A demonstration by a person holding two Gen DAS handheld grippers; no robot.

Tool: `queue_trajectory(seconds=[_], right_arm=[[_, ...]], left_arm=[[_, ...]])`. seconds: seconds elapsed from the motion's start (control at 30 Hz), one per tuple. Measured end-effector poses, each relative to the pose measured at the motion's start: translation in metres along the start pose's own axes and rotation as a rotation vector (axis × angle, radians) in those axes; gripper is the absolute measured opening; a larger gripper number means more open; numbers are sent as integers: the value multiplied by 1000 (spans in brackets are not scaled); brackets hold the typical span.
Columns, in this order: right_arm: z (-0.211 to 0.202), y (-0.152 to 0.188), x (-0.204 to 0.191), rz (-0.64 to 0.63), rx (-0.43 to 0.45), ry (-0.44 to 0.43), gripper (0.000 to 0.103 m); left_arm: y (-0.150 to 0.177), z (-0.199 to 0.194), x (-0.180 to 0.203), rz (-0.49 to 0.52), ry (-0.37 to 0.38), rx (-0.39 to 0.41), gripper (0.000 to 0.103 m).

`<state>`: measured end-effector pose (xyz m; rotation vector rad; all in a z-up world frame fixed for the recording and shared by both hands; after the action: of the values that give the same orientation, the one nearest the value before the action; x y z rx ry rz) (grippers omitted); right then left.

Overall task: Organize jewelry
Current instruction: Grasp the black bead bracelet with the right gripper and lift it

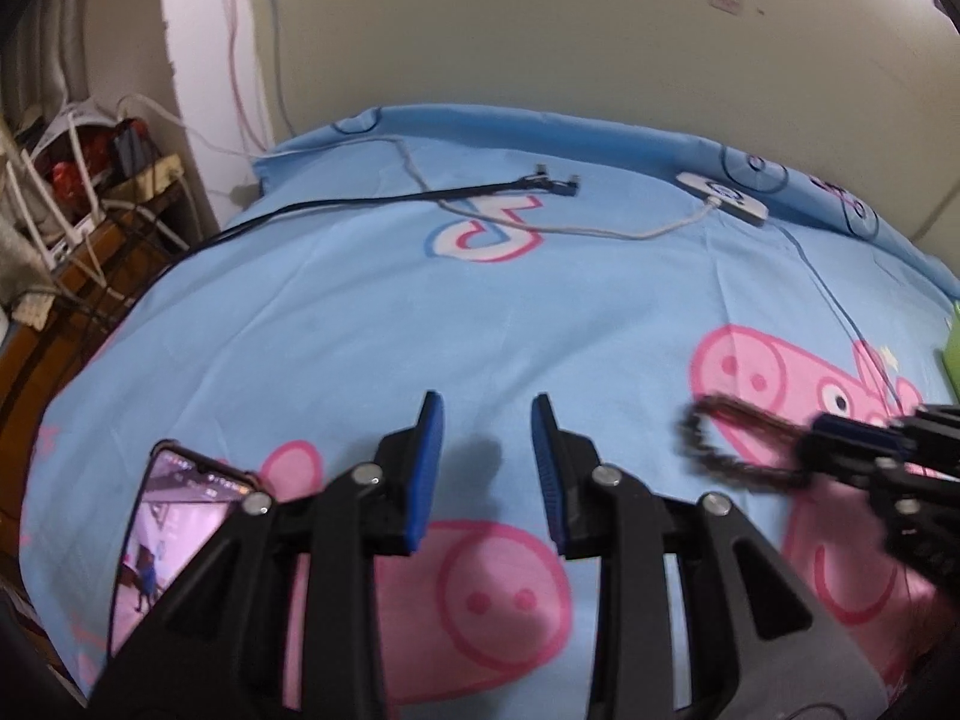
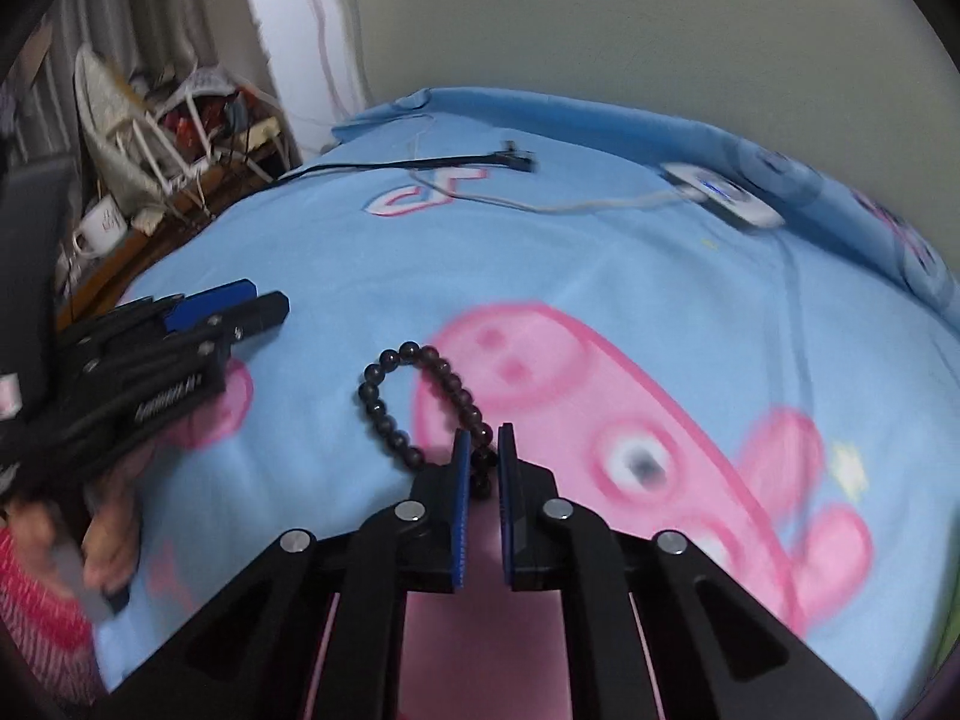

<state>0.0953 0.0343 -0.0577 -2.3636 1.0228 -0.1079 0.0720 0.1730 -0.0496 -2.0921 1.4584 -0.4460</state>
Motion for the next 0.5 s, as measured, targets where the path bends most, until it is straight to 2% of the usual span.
queue_trajectory(seconds=[0.07,0.1,0.23,0.33,0.37,0.43,0.5], right_arm=[[-19,27,24,55,16,-4,0],[-26,36,32,77,23,-6,0],[-70,91,79,210,60,0,0],[-97,126,106,282,92,32,0],[-102,134,112,297,99,45,0],[-118,154,126,332,119,80,0],[-127,168,135,348,130,99,0]], left_arm=[[3,-6,19,58,13,10,37],[6,-11,37,102,47,10,41],[20,-33,112,278,164,11,42],[37,-56,187,442,318,-5,42],[41,-61,203,478,349,-11,42],[56,-70,244,566,424,-45,42],[66,-71,271,612,461,-84,42]])
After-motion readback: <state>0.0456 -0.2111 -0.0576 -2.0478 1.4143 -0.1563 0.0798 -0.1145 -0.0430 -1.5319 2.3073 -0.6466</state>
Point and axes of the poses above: each gripper's, at about its wrist camera, not at the fingertips, and z roughly the way its jaws point, x to its right, y to its underside, the point moved 10 cm from there along z, roughly the way its jaws point, and after that the axes turned 9 degrees about -x, right-handed, at the moved point
